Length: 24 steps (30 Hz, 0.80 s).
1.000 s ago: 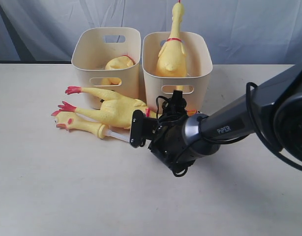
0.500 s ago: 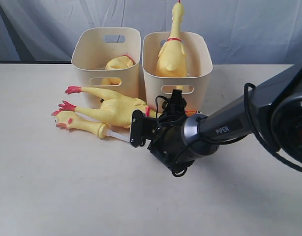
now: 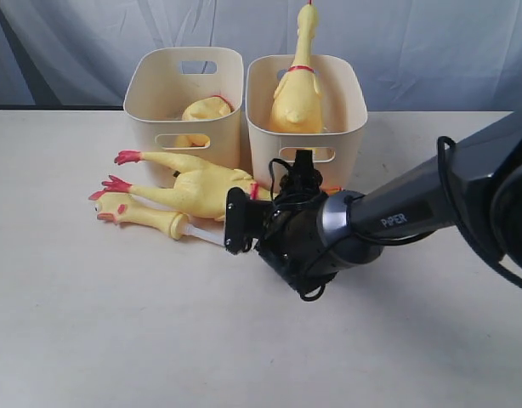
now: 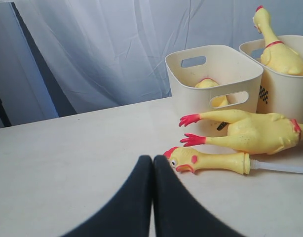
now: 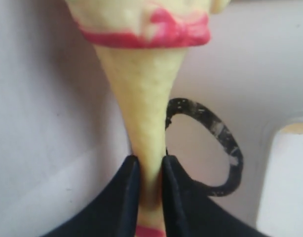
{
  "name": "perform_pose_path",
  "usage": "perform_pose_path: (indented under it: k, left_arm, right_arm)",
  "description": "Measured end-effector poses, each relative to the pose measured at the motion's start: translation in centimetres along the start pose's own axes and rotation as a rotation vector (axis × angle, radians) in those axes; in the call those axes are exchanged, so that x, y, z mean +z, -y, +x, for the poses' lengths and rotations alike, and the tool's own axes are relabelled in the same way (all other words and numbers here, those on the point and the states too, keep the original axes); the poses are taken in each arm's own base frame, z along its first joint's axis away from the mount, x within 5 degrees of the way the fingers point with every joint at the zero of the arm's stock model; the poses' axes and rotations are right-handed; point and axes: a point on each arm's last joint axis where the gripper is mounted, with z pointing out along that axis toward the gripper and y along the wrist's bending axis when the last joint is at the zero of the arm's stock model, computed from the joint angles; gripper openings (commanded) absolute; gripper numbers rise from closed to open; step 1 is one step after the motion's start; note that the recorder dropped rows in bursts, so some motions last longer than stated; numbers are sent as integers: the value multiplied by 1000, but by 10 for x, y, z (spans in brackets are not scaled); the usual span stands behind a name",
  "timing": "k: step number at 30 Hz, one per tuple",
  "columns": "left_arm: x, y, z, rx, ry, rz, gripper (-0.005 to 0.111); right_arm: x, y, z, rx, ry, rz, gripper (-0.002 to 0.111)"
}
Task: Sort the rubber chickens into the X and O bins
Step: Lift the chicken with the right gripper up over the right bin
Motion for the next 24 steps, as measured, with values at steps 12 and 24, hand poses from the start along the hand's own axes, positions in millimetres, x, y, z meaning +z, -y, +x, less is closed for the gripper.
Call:
perform_pose_path:
  k: [12,24]
  left_arm:
    - [-9,-1,0,-6,55,-7,0]
    - [-10,-2,0,-5,60,-9,0]
  right_arm:
    - [-28,7,-12,-41,22,-27,-1]
    - [-49,31,-7,26,19,-41,-1]
